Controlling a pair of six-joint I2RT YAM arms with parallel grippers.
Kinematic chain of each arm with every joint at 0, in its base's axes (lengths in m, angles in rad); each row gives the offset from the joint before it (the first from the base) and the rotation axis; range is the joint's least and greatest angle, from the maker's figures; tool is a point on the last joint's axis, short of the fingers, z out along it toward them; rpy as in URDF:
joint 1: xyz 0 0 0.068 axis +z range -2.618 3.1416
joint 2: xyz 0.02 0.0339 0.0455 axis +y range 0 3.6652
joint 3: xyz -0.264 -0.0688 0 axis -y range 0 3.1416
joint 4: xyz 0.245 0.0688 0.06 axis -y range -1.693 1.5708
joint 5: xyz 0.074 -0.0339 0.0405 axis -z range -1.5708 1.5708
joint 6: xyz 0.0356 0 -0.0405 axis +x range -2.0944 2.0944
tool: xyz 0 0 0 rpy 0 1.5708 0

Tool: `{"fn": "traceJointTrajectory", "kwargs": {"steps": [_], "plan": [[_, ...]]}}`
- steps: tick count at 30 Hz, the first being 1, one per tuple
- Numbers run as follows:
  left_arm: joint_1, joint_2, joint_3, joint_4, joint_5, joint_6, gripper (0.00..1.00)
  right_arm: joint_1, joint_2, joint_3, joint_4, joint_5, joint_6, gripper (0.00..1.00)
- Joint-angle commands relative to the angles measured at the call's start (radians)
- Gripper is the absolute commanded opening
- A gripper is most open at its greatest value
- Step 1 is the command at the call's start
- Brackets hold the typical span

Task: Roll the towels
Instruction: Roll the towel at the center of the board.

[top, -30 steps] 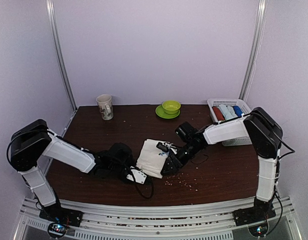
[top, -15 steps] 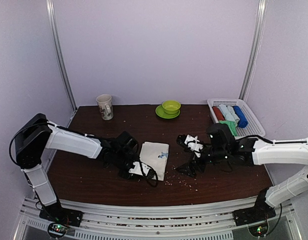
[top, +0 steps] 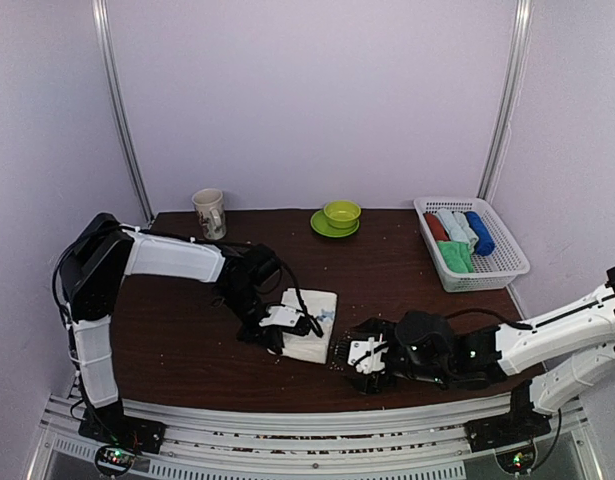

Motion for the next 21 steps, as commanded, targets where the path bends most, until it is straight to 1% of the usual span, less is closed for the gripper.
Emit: {"fn": "traceJointTrajectory", "kwargs": {"steps": [1, 7, 11, 15, 21], "plan": [[0.022, 0.063, 0.067, -0.187, 0.087, 0.007, 0.0, 0.073, 0.128, 0.033, 0.076, 0.177, -0.125, 0.88], [0.034, 0.097, 0.113, -0.224, 0.104, -0.009, 0.0, 0.131, 0.349, 0.137, 0.134, 0.344, -0.196, 0.86], [0.039, 0.099, 0.111, -0.227, 0.102, -0.011, 0.0, 0.137, 0.457, 0.197, 0.159, 0.4, -0.212, 0.86], [0.044, 0.099, 0.108, -0.228, 0.11, -0.007, 0.0, 0.137, 0.526, 0.229, 0.179, 0.422, -0.219, 0.85], [0.053, 0.106, 0.113, -0.24, 0.13, 0.002, 0.0, 0.136, 0.598, 0.259, 0.197, 0.431, -0.242, 0.76]]}}
